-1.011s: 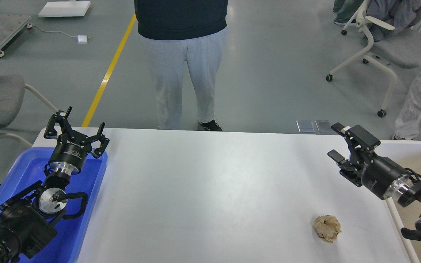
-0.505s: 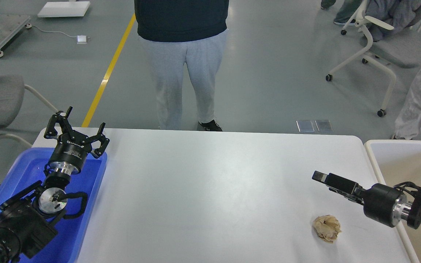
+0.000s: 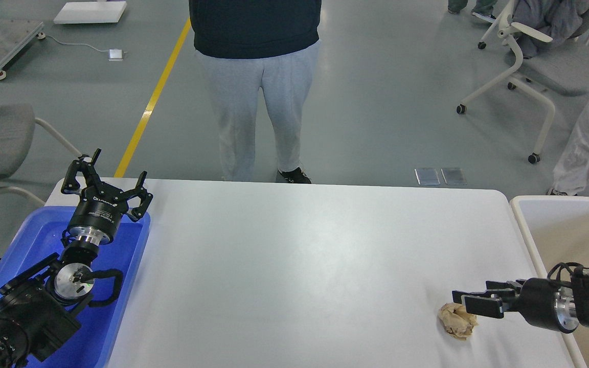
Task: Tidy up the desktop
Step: 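Lower the right gripper toward the crumpled beige paper ball, then close the right gripper around the paper ball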
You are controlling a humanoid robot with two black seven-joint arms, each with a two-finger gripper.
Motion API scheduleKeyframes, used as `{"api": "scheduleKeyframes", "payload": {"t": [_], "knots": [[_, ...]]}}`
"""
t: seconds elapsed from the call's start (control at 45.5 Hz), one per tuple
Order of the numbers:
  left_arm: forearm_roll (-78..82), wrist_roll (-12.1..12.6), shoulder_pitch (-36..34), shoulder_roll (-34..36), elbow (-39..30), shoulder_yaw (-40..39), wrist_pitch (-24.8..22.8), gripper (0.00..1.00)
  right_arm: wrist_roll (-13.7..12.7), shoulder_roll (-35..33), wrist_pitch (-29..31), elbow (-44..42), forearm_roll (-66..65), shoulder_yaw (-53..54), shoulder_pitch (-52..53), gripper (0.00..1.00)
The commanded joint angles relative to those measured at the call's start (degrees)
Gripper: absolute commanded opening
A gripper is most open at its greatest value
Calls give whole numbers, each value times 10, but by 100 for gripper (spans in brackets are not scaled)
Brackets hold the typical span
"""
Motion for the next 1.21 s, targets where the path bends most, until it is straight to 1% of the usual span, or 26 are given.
{"api": "scheduleKeyframes", "payload": {"t": [0.0,0.132,0.33,0.505,0.659,0.747,0.835,1.187], "knots": [[0,0,0,0,-1,0,0,100,1,36,-47,-20,-36,-45,8,99],[0,-1,0,1,0,0,0,100,1,39,-48,-15,-33,-45,5,99],[0,0,0,0,0,0,0,100,1,43,-70,-23,-38,-47,4,99],[0,0,0,0,0,0,0,100,2,56,-97,-71,-41,-49,-5,99],[0,0,0,0,0,0,0,100,2,74,-106,-80,-41,-48,-28,99],[0,0,0,0,0,0,0,100,2,96,-114,-85,-41,-49,-35,99],[0,0,0,0,0,0,0,100,2,102,-120,-93,-41,-48,-48,99],[0,-1,0,0,-1,0,0,100,4,125,-172,-148,-41,-49,-63,99]]}}
